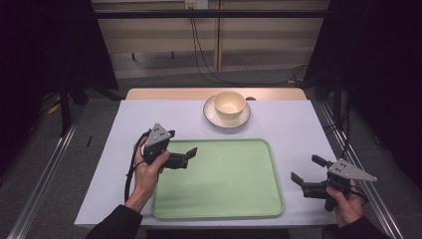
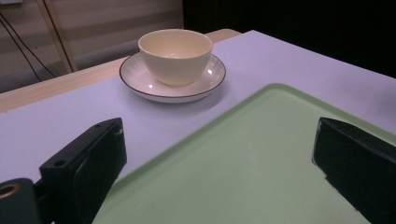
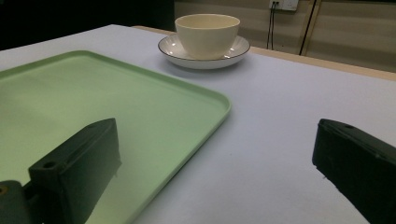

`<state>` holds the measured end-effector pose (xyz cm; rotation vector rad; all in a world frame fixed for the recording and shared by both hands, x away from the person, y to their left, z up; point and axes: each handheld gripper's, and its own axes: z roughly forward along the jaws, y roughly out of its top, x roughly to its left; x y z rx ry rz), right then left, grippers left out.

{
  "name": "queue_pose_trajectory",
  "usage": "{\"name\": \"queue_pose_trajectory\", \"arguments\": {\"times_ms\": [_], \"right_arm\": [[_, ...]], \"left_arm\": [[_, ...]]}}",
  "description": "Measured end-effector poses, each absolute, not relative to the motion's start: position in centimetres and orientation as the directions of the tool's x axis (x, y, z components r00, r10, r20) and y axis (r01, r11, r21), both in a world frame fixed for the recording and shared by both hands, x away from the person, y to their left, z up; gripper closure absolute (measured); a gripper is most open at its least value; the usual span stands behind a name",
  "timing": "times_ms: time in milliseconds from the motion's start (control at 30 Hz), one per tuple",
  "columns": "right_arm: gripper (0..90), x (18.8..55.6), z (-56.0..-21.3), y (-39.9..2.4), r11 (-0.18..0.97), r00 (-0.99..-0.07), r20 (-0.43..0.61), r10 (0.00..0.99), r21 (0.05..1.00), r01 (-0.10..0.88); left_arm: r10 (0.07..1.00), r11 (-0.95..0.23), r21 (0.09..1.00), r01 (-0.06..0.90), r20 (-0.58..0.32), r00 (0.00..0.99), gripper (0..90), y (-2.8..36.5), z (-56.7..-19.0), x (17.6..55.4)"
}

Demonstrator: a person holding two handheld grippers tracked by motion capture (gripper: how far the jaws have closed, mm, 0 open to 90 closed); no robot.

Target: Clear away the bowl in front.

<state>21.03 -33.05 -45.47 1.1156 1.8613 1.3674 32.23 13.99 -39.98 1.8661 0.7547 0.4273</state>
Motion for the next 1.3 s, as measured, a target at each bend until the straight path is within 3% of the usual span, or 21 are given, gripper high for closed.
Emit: {"name": "queue_pose_trajectory", "arguments": {"times_ms": [767,867,933,1033,1300], "right_arm": [[0.7,21.0,-45.4,-33.1,0.129,-0.497,0.029,0.868,0.951,0.280],[0.7,21.0,-45.4,-33.1,0.129,-0.497,0.030,0.867,0.951,0.282],[0.7,21.0,-45.4,-33.1,0.128,-0.499,0.031,0.866,0.951,0.282],[0.7,21.0,-45.4,-33.2,0.127,-0.498,0.030,0.867,0.952,0.279],[0.7,21.0,-45.4,-33.2,0.127,-0.499,0.031,0.866,0.951,0.280]], "left_arm": [[0.673,-0.272,0.904,0.331,-0.067,0.736,3.6,11.6,-39.4,37.4],[0.668,-0.263,0.904,0.338,-0.082,0.740,3.7,11.2,-39.2,38.1],[0.638,-0.238,0.897,0.373,-0.145,0.756,4.5,10.9,-39.3,38.7],[0.678,-0.305,0.888,0.344,-0.051,0.733,5.1,10.4,-39.7,39.1],[0.689,-0.281,0.873,0.399,-0.106,0.717,5.7,9.7,-40.6,41.4]]}}
